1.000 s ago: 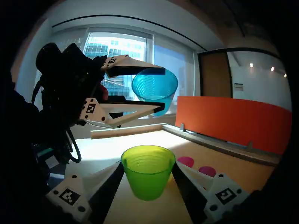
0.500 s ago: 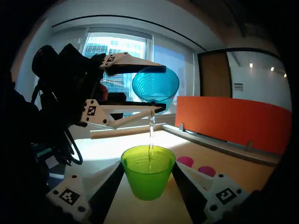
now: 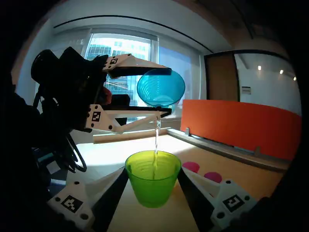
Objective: Pour water
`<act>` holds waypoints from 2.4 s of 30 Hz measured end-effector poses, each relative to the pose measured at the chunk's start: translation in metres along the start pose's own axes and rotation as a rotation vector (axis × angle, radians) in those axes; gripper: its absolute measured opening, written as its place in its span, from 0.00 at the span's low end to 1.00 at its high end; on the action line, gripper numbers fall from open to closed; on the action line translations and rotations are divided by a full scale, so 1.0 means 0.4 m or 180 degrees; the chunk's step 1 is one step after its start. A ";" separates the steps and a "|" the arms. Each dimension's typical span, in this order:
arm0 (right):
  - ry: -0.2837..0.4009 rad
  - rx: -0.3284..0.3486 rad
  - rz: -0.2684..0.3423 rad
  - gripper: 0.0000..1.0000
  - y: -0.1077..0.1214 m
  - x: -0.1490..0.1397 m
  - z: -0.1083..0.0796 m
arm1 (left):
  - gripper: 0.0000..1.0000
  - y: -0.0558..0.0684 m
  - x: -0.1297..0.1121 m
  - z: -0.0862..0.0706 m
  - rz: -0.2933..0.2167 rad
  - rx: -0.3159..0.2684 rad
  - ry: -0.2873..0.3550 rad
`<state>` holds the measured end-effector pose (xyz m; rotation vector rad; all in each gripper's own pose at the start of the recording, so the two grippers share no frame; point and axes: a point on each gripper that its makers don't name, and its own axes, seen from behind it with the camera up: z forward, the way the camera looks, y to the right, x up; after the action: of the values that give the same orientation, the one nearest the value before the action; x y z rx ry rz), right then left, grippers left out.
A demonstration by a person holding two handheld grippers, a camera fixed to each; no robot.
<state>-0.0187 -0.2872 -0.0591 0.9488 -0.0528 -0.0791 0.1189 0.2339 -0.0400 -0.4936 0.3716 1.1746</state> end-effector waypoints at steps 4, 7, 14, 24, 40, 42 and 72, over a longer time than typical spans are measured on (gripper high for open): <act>0.0002 -0.0003 -0.0008 0.90 0.001 0.003 0.000 | 0.88 -0.002 0.004 -0.005 0.0036 0.0004 0.0012; 0.0006 -0.0003 -0.0013 0.89 0.002 0.006 0.000 | 0.88 -0.004 0.007 -0.007 0.0064 0.0004 0.0017; 0.0004 -0.0005 -0.0024 0.89 0.002 0.007 -0.001 | 0.88 -0.003 0.018 -0.012 0.0107 -0.0003 0.0045; 0.0003 -0.0007 -0.0029 0.90 0.008 0.008 0.004 | 0.88 -0.002 0.013 -0.015 0.0185 -0.0015 0.0056; -0.0005 0.0000 -0.0029 0.90 0.016 0.006 0.017 | 0.88 0.001 0.013 -0.011 0.0303 -0.0036 0.0115; -0.0007 0.0000 -0.0028 0.89 0.016 0.006 0.019 | 0.88 0.002 0.012 -0.010 0.0312 -0.0038 0.0121; -0.0002 -0.0024 0.0000 0.89 0.044 0.000 0.023 | 0.88 0.002 0.003 0.017 0.0677 -0.0034 0.0153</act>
<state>-0.0188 -0.2846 -0.0395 0.9413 -0.0531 -0.0795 0.1187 0.2387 -0.0352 -0.5009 0.4679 1.3726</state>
